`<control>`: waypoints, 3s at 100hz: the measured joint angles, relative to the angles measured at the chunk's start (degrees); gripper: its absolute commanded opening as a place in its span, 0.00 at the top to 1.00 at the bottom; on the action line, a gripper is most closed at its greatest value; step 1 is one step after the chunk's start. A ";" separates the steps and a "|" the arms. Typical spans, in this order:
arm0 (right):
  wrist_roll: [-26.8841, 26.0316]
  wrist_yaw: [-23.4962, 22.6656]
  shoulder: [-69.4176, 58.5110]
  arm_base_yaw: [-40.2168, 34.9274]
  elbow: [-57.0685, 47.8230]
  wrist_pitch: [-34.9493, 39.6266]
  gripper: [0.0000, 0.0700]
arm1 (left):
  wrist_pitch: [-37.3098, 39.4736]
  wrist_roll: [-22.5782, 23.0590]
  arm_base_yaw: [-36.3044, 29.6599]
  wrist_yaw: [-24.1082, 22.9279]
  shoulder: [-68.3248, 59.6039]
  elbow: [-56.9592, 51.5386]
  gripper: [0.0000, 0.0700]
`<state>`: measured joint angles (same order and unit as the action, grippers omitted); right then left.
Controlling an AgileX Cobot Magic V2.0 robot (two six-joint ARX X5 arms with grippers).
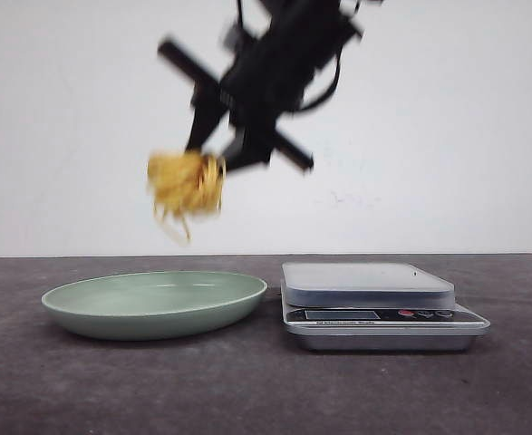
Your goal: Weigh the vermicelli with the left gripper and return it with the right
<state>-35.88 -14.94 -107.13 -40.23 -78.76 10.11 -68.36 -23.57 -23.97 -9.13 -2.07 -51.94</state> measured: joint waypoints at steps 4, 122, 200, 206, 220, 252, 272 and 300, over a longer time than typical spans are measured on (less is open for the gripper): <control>-0.48 0.04 -1.46 -0.26 0.00 0.15 1.00 | 0.00 0.00 0.00 0.00 0.00 0.00 0.61; 16.85 18.86 20.41 1.31 -0.17 11.58 0.48 | 0.00 0.04 0.00 0.00 0.00 0.00 0.61; 27.34 40.33 83.76 -0.04 3.93 51.15 0.34 | 2.14 1.11 0.00 -1.01 0.00 0.00 0.61; 26.49 40.28 86.42 0.63 6.88 50.82 0.33 | 3.43 1.11 0.00 -1.01 0.00 0.00 0.61; 24.90 38.25 93.33 3.21 16.06 48.09 0.33 | 4.37 1.14 0.00 -1.03 0.00 0.04 0.61; 21.77 23.93 101.26 6.93 36.15 34.58 0.34 | 4.35 1.14 0.00 -1.20 0.00 1.46 0.61; 18.56 20.50 101.26 6.93 42.73 27.71 0.59 | 4.37 1.66 0.00 -1.81 0.00 1.49 0.62; 17.62 20.50 101.26 6.93 43.45 26.56 0.99 | 4.50 2.62 0.00 -2.51 0.00 1.49 0.99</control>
<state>-18.26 5.56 -5.87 -33.30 -35.31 36.67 -63.86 -20.95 -23.97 -11.64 -2.07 -50.46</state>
